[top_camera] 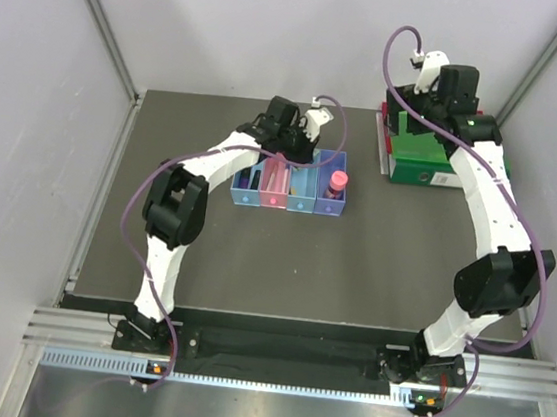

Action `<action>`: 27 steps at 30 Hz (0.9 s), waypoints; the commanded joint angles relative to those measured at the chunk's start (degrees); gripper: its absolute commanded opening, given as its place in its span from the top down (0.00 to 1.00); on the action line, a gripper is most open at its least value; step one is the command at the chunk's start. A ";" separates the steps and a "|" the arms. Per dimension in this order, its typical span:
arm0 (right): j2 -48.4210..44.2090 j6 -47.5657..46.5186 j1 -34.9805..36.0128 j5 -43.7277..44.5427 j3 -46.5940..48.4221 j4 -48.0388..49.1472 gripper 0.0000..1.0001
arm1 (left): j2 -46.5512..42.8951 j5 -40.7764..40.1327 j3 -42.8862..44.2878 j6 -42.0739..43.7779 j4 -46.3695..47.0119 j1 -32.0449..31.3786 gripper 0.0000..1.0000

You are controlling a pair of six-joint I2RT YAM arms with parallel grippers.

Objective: Sort the stationery into containers
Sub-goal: Place the stationery in the storage box.

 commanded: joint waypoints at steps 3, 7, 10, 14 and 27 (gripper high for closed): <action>-4.29 0.32 -0.83 -1.57 -0.31 0.25 0.00 | 1.80 -0.79 0.27 -2.16 1.05 -0.29 1.00; -4.73 0.24 -0.75 -1.75 -0.58 0.25 0.00 | 3.29 -1.67 0.53 -3.13 1.41 -0.38 1.00; -4.73 0.24 -0.75 -1.92 -0.49 0.07 0.00 | 4.79 -1.93 0.88 -4.70 1.06 -0.29 0.94; -5.16 0.41 -0.75 -2.36 -0.40 0.07 0.00 | 7.24 -1.06 2.73 -6.91 -1.14 -0.38 0.95; -6.57 0.76 -0.74 -2.98 -2.60 0.25 0.00 | 4.79 -0.18 0.45 -7.62 0.70 -0.38 0.25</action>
